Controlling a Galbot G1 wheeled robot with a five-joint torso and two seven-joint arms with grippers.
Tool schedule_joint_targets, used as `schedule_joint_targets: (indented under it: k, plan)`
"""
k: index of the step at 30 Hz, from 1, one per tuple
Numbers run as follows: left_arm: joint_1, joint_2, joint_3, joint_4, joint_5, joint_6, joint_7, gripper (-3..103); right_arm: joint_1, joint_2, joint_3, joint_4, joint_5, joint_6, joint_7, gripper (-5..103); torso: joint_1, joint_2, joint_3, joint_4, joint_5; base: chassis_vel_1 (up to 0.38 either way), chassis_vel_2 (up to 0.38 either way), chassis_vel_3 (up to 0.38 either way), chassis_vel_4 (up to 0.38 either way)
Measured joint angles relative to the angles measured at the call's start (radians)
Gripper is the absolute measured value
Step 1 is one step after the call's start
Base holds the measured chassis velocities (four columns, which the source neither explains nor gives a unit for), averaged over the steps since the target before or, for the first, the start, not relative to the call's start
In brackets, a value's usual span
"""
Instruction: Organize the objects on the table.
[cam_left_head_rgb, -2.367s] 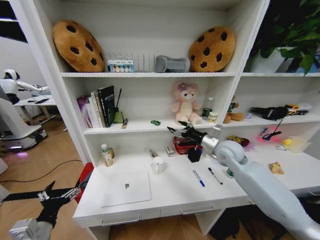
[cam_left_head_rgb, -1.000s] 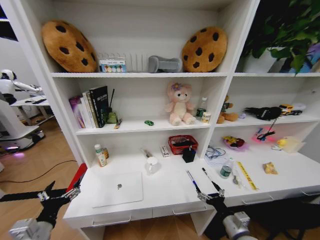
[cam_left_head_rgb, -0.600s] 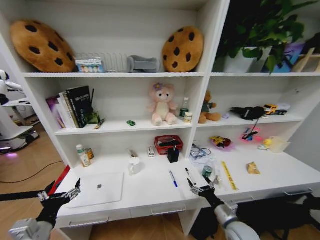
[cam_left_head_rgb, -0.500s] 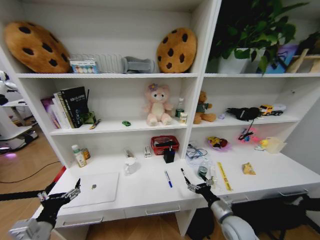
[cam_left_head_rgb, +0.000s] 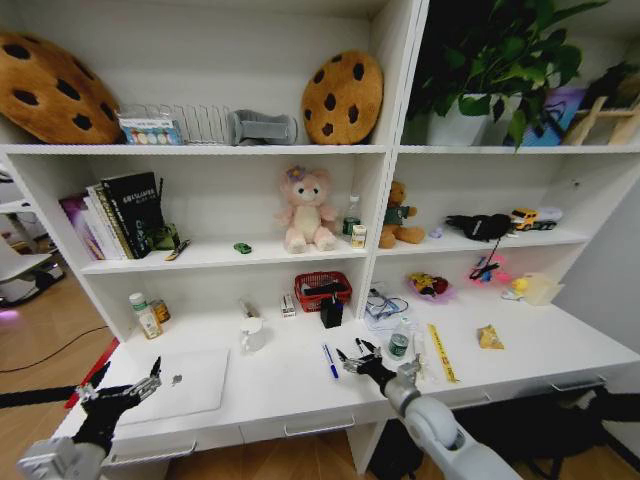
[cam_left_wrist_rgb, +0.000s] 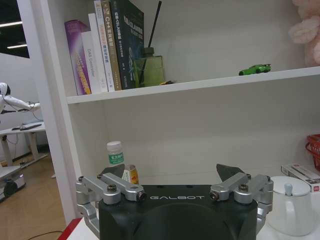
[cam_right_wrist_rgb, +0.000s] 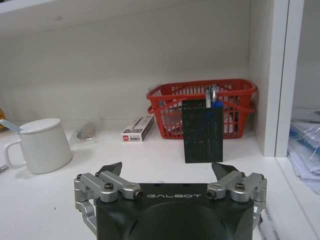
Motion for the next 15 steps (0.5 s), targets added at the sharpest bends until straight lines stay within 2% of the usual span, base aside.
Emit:
schedule_joint_targets:
  k: [2,3,5,9,10,15]
  plan:
    - [0.000,0.000,0.000,0.000,0.000,0.000,0.000,100,0.113,0.081,-0.119,-0.078,0.018,-0.032,0.110,94,0.000,0.000,0.000,-0.0004,0.0001,0.000,0.000,0.000,0.000]
    - [0.000,0.000,0.000,0.000,0.000,0.000,0.000,100,0.113,0.081,-0.119,-0.078,0.018,-0.032,0.110,94,0.000,0.000,0.000,-0.0004,0.0001,0.000,0.000,0.000,0.000]
    - [0.000,0.000,0.000,0.000,0.000,0.000,0.000,100,0.167,0.134,-0.176,-0.122,0.043,-0.053,0.155,93,0.000,0.000,0.000,0.0001,0.0001,0.000,0.000,0.000,0.000]
    - [0.000,0.000,0.000,0.000,0.000,0.000,0.000,100,0.200,0.150,-0.206,-0.158,0.035,-0.059,0.168,90,0.000,0.000,0.000,0.0000,-0.0001,0.000,0.000,0.000,0.000]
    - [0.000,0.000,0.000,0.000,0.000,0.000,0.000,100,0.213,0.155,-0.216,-0.171,0.034,-0.063,0.181,84,0.000,0.000,0.000,-0.0002,0.0000,0.000,0.000,0.000,0.000]
    - [0.000,0.000,0.000,0.000,0.000,0.000,0.000,100,0.232,0.175,-0.220,-0.197,0.036,-0.077,0.217,83,0.000,0.000,0.000,-0.0003,0.0002,0.000,0.000,0.000,0.000]
